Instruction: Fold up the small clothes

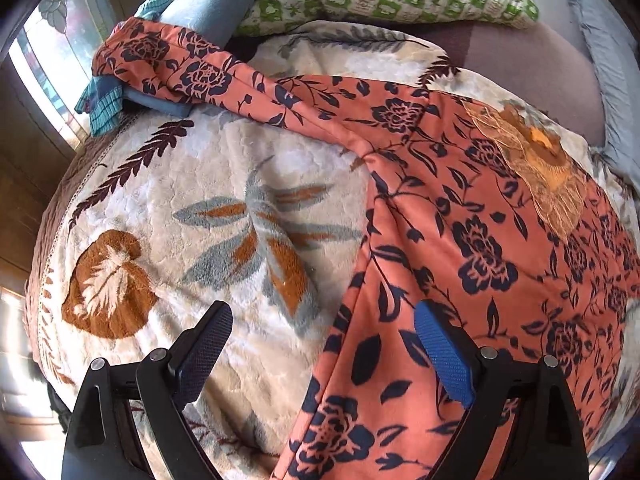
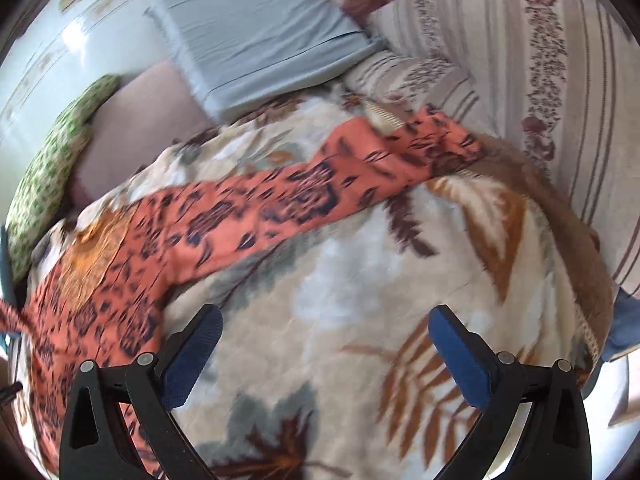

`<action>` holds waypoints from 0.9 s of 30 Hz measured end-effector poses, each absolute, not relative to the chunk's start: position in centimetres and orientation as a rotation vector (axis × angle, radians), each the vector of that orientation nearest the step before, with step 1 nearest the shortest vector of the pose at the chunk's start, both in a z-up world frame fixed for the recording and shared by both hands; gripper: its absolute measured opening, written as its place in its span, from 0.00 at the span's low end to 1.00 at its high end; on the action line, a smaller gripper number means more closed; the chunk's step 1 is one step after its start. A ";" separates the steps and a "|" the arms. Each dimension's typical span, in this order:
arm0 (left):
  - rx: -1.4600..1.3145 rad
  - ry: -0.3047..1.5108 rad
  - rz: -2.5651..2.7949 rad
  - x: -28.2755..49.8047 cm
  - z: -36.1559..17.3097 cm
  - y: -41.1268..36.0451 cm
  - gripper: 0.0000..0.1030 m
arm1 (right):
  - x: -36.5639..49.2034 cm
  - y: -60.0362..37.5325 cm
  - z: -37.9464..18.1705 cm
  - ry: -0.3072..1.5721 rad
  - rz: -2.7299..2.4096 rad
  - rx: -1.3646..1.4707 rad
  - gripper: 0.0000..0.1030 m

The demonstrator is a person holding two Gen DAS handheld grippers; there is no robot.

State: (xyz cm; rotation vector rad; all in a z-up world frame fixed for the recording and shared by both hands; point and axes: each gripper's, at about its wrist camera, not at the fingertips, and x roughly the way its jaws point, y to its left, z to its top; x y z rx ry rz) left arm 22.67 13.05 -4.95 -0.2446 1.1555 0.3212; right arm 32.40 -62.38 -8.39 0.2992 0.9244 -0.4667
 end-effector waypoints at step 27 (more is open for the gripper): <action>-0.391 1.266 0.476 36.8 -13.6 15.2 0.81 | 41.5 -82.6 -16.0 0.846 -0.619 0.758 0.43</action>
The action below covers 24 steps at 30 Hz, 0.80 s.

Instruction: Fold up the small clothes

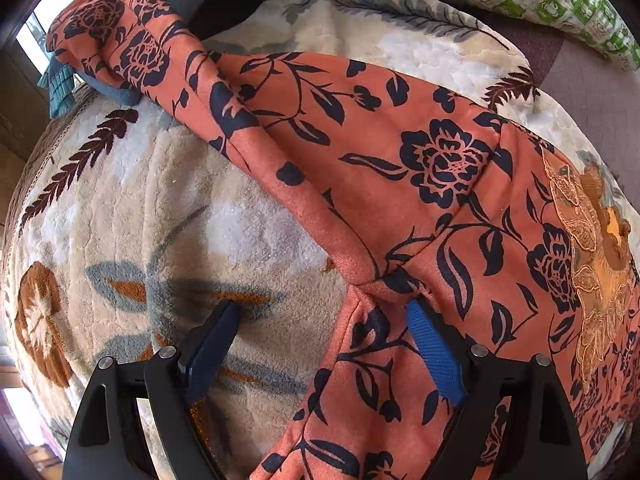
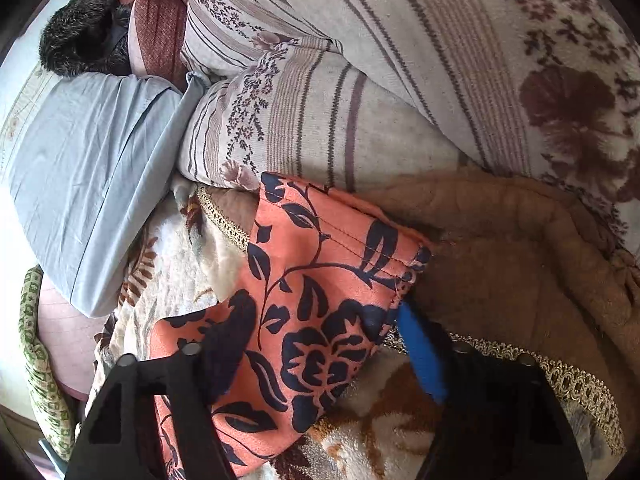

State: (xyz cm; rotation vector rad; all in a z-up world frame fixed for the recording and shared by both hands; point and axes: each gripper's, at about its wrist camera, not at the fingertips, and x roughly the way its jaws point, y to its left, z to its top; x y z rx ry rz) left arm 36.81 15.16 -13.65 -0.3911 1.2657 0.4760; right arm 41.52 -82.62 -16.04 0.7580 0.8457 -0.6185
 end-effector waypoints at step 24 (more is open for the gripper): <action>-0.435 1.198 0.394 38.0 -12.6 11.9 0.64 | 39.1 -82.1 -13.2 0.687 -0.593 0.721 0.06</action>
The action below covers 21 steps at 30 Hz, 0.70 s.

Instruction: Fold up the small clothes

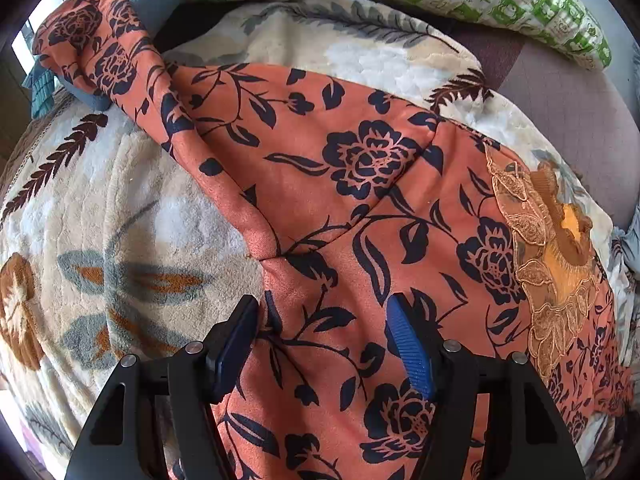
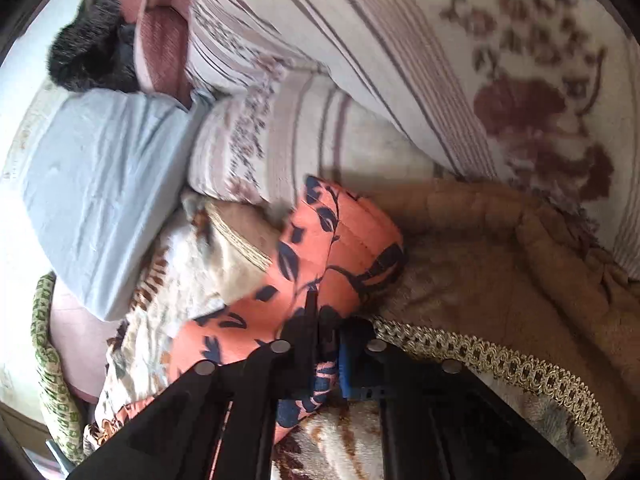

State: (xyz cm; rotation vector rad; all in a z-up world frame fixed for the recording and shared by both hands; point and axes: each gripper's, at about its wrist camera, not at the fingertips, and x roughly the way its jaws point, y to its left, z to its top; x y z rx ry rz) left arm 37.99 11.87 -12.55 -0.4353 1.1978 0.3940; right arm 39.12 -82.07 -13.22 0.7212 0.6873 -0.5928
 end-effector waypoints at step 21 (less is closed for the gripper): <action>-0.352 1.183 0.208 31.3 -6.4 10.8 0.63 | 51.0 -49.4 -5.0 0.736 -0.007 0.349 0.07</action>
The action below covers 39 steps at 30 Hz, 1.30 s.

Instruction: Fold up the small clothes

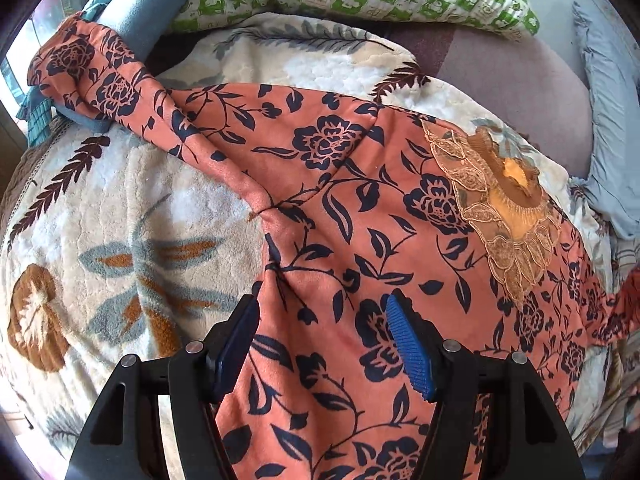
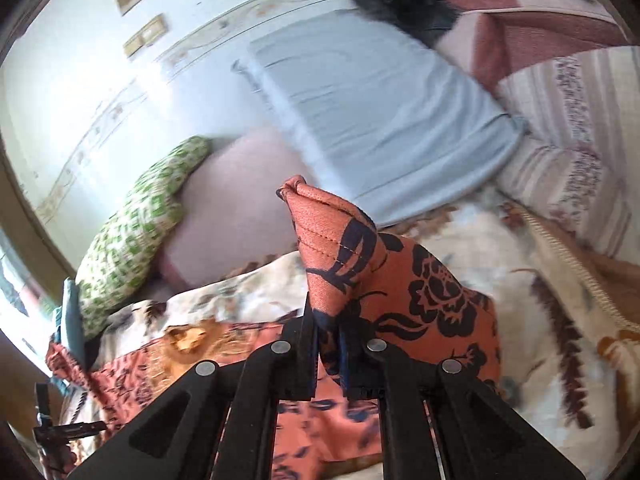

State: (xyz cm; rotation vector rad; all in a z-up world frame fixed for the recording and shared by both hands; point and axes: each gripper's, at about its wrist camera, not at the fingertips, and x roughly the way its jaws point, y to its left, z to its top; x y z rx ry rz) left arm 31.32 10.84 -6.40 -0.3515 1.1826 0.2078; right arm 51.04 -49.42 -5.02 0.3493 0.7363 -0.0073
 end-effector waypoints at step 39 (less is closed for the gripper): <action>-0.613 1.281 0.081 36.1 -10.9 7.7 0.64 | 42.5 -46.8 -19.5 0.986 -0.058 0.901 0.64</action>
